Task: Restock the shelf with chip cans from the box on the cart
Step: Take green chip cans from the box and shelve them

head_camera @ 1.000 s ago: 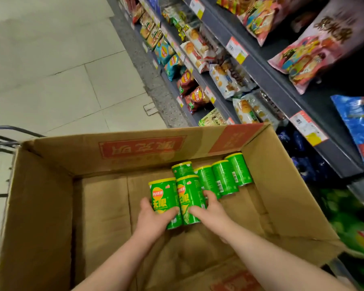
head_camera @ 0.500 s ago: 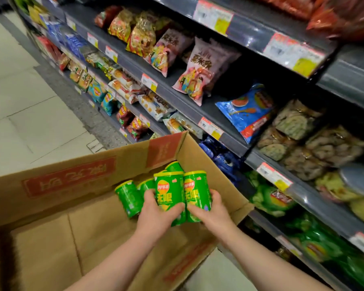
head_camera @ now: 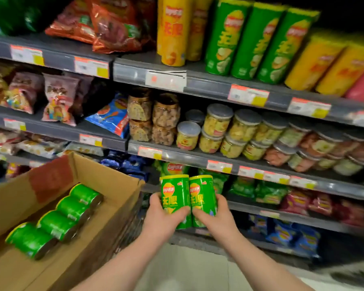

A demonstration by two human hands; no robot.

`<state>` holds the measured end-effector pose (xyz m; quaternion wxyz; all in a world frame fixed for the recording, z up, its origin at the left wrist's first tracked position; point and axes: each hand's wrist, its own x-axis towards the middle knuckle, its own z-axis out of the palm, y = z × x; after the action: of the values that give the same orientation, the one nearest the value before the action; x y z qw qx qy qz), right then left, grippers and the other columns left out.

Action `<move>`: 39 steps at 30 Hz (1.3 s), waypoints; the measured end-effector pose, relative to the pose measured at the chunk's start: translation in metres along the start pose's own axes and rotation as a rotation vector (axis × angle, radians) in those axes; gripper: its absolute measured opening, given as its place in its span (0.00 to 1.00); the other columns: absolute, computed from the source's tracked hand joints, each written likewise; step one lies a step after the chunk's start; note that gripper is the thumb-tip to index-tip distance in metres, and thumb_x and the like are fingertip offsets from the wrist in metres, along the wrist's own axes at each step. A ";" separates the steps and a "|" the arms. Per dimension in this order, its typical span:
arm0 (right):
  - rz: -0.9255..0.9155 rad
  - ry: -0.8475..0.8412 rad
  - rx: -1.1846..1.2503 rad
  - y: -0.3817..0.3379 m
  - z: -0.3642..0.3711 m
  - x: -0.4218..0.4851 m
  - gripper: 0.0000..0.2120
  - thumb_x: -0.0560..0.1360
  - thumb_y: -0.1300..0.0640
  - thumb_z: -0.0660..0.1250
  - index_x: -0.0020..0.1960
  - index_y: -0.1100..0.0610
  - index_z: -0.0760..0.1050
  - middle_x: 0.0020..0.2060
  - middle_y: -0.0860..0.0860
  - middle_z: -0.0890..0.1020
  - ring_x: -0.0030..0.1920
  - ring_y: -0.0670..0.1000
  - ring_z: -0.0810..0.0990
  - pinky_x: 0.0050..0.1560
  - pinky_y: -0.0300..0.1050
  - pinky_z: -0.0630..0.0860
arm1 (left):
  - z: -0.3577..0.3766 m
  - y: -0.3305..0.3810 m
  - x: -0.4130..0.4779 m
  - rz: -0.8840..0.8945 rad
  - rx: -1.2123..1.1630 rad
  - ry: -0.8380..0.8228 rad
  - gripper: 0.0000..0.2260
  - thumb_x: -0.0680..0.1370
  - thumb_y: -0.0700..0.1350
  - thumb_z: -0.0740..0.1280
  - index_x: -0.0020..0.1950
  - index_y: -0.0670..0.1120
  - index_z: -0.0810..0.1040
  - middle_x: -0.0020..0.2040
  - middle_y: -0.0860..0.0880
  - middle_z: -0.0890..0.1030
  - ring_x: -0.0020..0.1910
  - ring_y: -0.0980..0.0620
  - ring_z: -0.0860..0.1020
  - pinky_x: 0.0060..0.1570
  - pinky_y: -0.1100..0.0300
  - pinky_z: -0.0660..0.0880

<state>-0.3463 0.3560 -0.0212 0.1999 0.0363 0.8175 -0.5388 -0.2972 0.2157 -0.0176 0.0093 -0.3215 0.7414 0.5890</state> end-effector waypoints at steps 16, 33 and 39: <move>-0.051 0.485 0.156 0.111 -0.274 -0.176 0.25 0.70 0.57 0.74 0.61 0.50 0.63 0.44 0.40 0.76 0.43 0.37 0.75 0.36 0.27 0.70 | 0.238 0.064 -0.193 0.298 0.118 -0.435 0.26 0.69 0.49 0.76 0.59 0.49 0.65 0.41 0.58 0.77 0.38 0.63 0.75 0.32 0.69 0.68; -0.087 0.842 0.312 0.131 -0.440 -0.197 0.30 0.69 0.54 0.75 0.66 0.50 0.64 0.52 0.44 0.79 0.52 0.44 0.79 0.57 0.48 0.77 | 0.402 0.156 -0.230 0.507 0.139 -0.741 0.25 0.68 0.52 0.75 0.59 0.52 0.65 0.47 0.55 0.79 0.45 0.57 0.78 0.44 0.59 0.75; -0.142 0.882 0.294 0.110 -0.519 -0.154 0.24 0.71 0.56 0.73 0.62 0.50 0.65 0.49 0.43 0.79 0.48 0.41 0.79 0.45 0.35 0.76 | 0.470 0.215 -0.203 0.568 0.087 -0.841 0.26 0.69 0.51 0.76 0.61 0.51 0.66 0.48 0.54 0.79 0.46 0.58 0.79 0.41 0.66 0.75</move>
<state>-0.3247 0.8905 0.1162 -0.2115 0.2336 0.7400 -0.5943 -0.4125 0.7449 0.1052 0.1598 0.1581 0.7555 0.6154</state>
